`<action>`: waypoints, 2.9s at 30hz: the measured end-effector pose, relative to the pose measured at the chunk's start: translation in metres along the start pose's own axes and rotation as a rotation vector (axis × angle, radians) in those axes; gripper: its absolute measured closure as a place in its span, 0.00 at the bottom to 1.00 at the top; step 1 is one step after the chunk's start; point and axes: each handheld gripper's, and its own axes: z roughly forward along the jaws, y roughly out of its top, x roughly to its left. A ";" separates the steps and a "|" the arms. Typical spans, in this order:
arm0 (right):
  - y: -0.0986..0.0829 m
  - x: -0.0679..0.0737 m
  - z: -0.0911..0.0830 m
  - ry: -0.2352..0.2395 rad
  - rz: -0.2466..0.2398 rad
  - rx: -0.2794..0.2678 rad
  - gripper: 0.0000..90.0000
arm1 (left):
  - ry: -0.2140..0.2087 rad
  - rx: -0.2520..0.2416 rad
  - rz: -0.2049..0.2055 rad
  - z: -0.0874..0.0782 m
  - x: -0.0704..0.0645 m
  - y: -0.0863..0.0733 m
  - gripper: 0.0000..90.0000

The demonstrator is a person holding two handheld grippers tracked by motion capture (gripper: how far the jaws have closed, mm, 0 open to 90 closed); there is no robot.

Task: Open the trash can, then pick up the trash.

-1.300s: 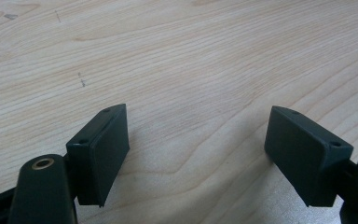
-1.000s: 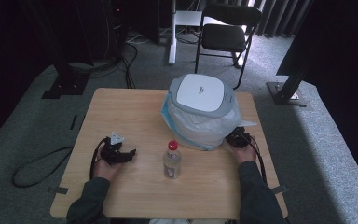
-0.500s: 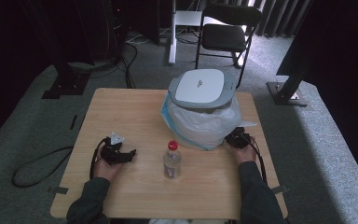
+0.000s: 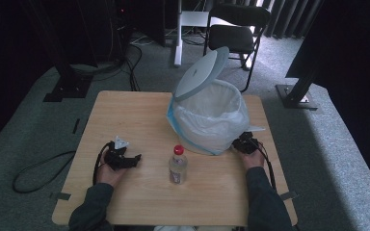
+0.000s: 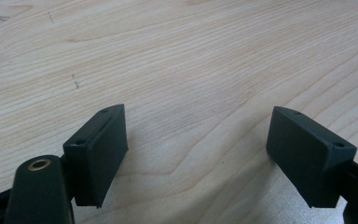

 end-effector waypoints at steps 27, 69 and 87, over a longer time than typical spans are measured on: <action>0.002 0.001 0.000 -0.005 -0.003 0.013 1.00 | -0.248 -0.145 0.031 -0.048 -0.024 0.025 0.58; 0.000 -0.001 0.000 0.004 0.012 0.004 1.00 | -0.628 -0.308 0.287 -0.085 -0.121 0.108 0.57; 0.000 -0.001 0.000 0.006 0.014 0.000 1.00 | -0.642 -0.313 0.303 -0.081 -0.122 0.110 0.64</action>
